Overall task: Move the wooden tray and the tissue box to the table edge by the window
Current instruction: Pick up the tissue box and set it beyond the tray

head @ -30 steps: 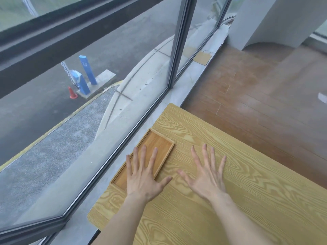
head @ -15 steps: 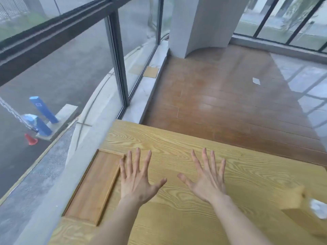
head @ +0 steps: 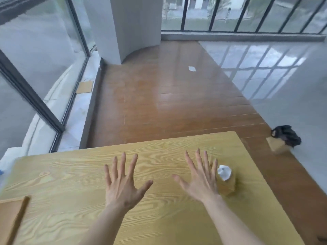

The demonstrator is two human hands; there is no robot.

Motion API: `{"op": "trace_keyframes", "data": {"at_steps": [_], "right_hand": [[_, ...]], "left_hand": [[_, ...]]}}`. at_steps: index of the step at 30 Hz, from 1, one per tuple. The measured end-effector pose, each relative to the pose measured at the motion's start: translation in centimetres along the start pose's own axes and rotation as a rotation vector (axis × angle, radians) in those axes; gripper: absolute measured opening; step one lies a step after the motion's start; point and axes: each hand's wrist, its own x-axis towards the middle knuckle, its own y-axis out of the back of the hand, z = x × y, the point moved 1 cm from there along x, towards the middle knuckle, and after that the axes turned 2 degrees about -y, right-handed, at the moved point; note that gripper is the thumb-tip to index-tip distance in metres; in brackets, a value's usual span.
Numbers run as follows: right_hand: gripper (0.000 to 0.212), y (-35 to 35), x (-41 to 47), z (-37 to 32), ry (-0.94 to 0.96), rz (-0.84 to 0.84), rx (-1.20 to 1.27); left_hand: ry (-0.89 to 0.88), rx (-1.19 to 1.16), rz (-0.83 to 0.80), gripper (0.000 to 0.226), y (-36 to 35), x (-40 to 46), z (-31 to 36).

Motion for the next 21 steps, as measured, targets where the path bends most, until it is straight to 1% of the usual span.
{"op": "trace_keyframes", "data": {"at_steps": [6,8,10,12,14,16,19,21], "right_hand": [[0.103,0.3,-0.5,11.4,-0.151,0.061,0.053],[0.103,0.1,-1.0,13.1,-0.187,0.097,0.116],[0.101,0.0,-1.0,13.6,-0.210,0.129,0.152],[0.100,-2.0,0.2,20.4,-0.333,0.066,0.287],[0.099,-2.1,0.3,20.6,-0.293,0.078,0.334],[0.096,-2.1,0.5,20.9,-0.270,0.078,0.406],[0.092,-2.9,2.1,21.7,-0.301,0.020,0.535],[0.086,-3.8,3.2,22.0,-0.305,-0.024,0.599]], "left_hand": [[-0.118,-0.034,-0.071,0.101,-3.5,2.2,10.7],[-0.131,-0.050,-0.075,0.099,-4.1,2.4,12.6],[-0.105,-0.131,-0.109,0.098,-4.1,2.2,13.2],[-0.110,-0.175,-0.192,0.097,-8.4,3.7,19.5],[-0.046,-0.225,-0.226,0.097,-8.5,3.1,20.3],[-0.018,-0.254,-0.279,0.096,-9.4,2.7,21.6],[0.071,-0.337,-0.383,0.092,-11.1,2.4,23.8],[0.179,-0.409,-0.443,0.091,-12.3,2.1,24.8]]}}
